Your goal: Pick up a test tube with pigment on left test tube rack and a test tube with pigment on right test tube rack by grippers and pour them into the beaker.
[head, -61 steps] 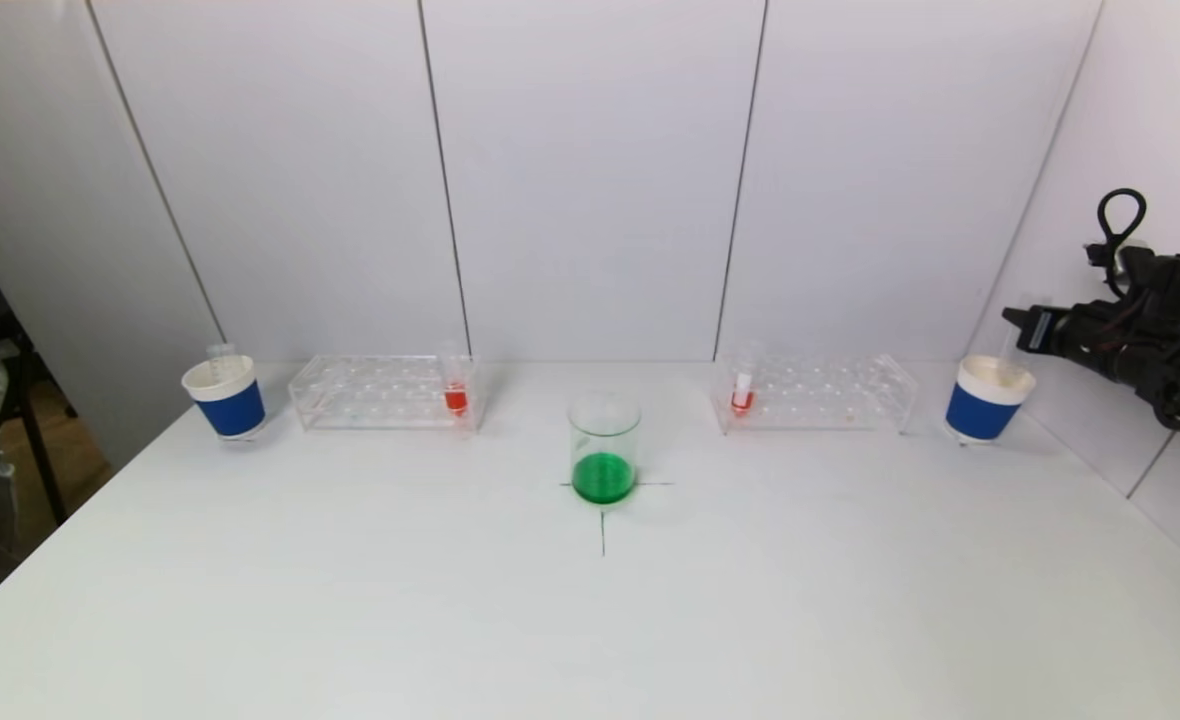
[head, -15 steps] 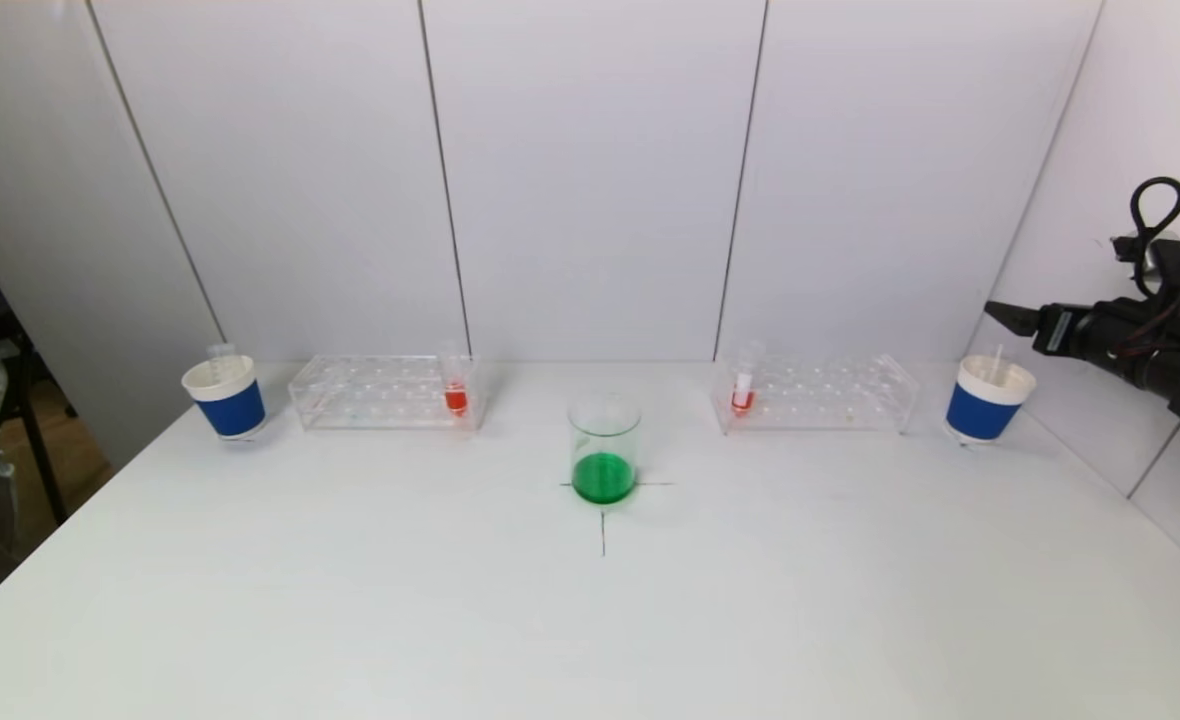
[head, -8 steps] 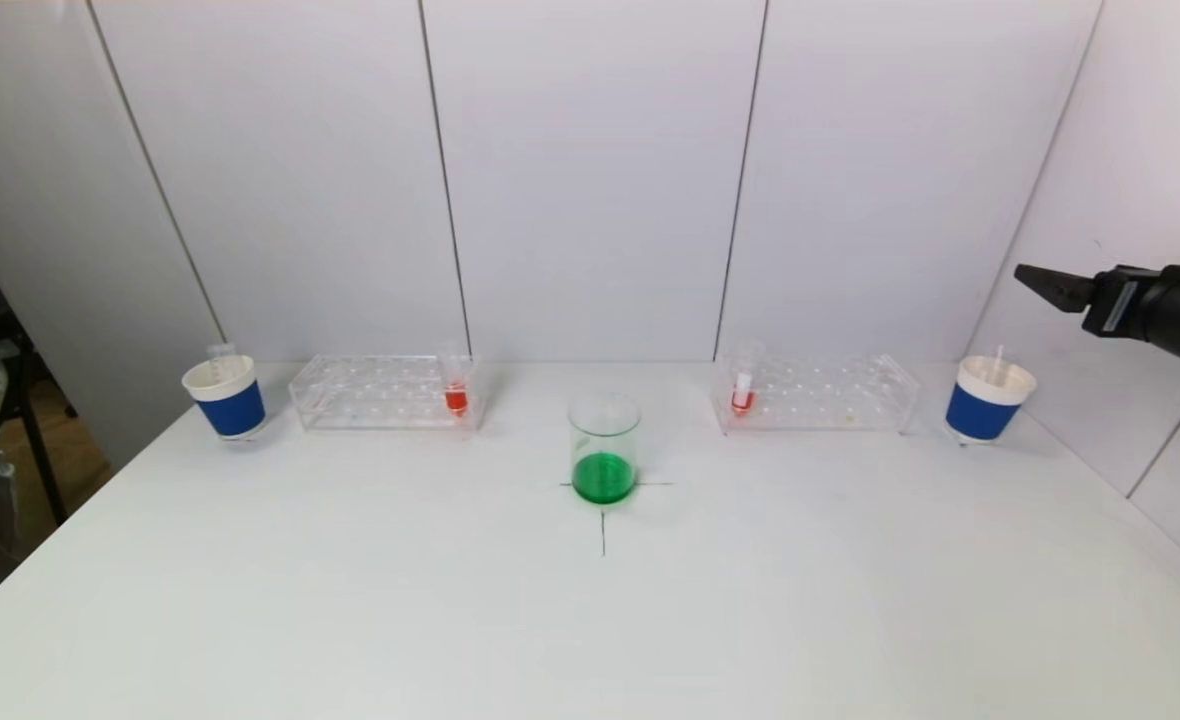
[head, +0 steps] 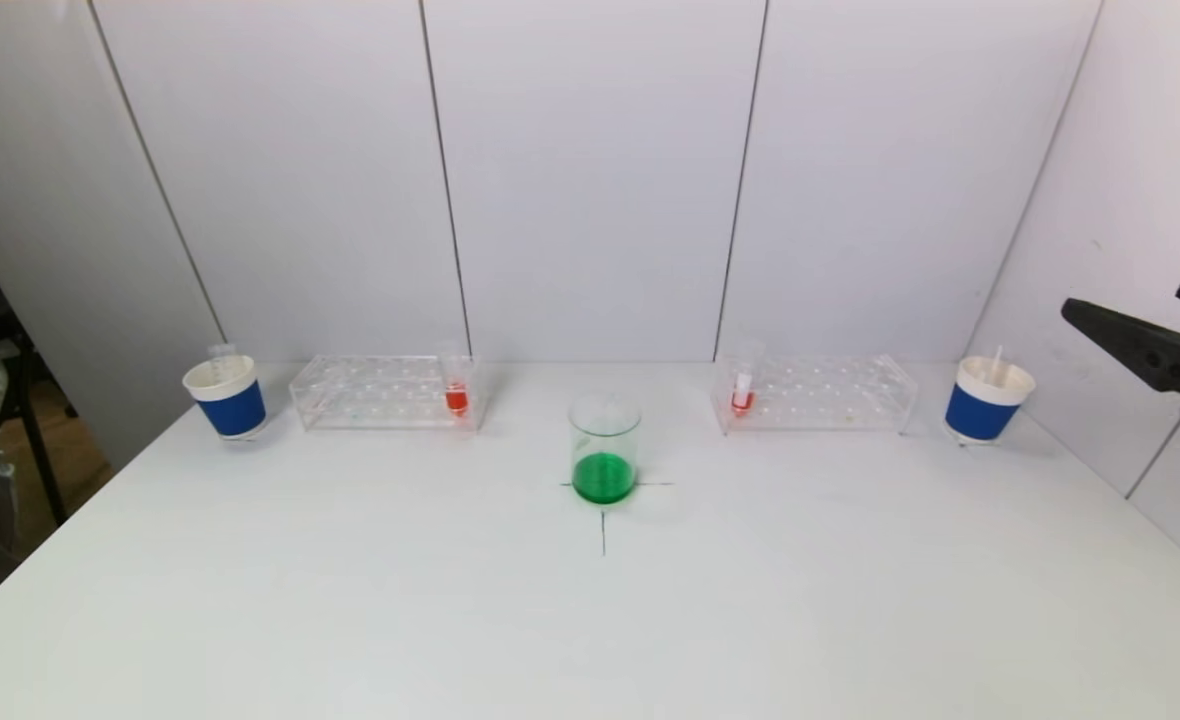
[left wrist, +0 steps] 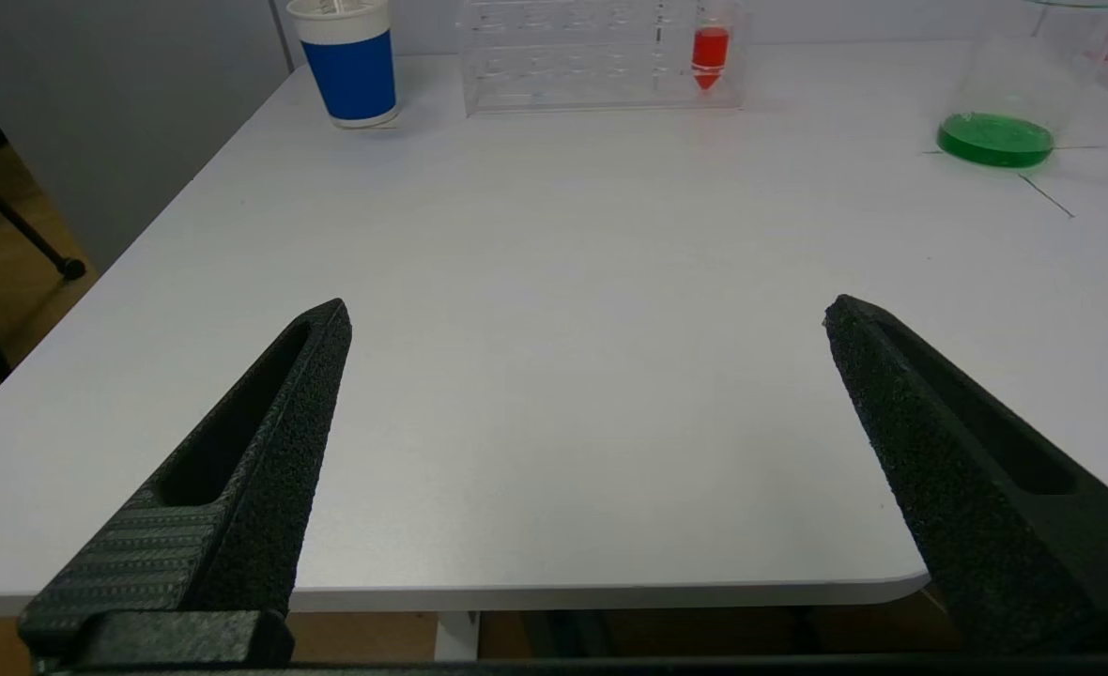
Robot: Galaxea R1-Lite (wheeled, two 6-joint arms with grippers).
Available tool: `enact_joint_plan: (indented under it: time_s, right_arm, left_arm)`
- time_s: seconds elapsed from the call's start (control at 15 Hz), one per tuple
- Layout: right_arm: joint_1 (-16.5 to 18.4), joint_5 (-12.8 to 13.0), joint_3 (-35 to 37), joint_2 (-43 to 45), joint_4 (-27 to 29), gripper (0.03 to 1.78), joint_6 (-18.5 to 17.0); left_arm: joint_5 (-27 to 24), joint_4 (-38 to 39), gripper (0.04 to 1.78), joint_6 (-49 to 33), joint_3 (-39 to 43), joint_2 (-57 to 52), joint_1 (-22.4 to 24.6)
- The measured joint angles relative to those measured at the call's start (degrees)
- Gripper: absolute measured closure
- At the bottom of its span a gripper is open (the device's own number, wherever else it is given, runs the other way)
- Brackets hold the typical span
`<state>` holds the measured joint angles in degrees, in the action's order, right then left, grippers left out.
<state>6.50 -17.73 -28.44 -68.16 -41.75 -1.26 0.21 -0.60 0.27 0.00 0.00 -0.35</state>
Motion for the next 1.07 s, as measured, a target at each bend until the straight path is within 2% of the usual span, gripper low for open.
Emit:
enact_joint_plan:
  time_s: [0.13, 0.33, 0.47, 0.67, 0.93, 1.07]
  right_arm:
    - [-2.45, -0.11, 2.32, 7.88, 5.23, 0.05, 0.00]
    - [-5.45, 0.15, 3.86, 19.41, 16.24, 0.05, 0.05]
    - [-5.92, 0.94, 4.72, 26.54, 22.63, 0.05, 0.07]
    - [-5.68, 3.36, 7.17, 37.12, 29.22, 0.05, 0.24]
    - [-5.64, 5.22, 10.58, 50.97, 39.45, 0.05, 0.32]
    - [-6.08, 7.67, 12.90, 56.81, 43.07, 0.05, 0.32]
  left_arm:
    - [0.01, 0.00, 0.06, 0.00, 0.00, 0.00, 0.02]
    - [0.01, 0.00, 0.06, 0.00, 0.00, 0.00, 0.00]
    - [0.00, 0.00, 0.06, 0.00, 0.00, 0.00, 0.00]
    - [-0.05, -0.02, 0.06, -0.02, 0.00, 0.00, 0.00]
    - [-0.02, 0.00, 0.06, -0.02, 0.00, 0.00, 0.02]
    - [0.01, 0.00, 0.06, 0.00, 0.00, 0.00, 0.00]
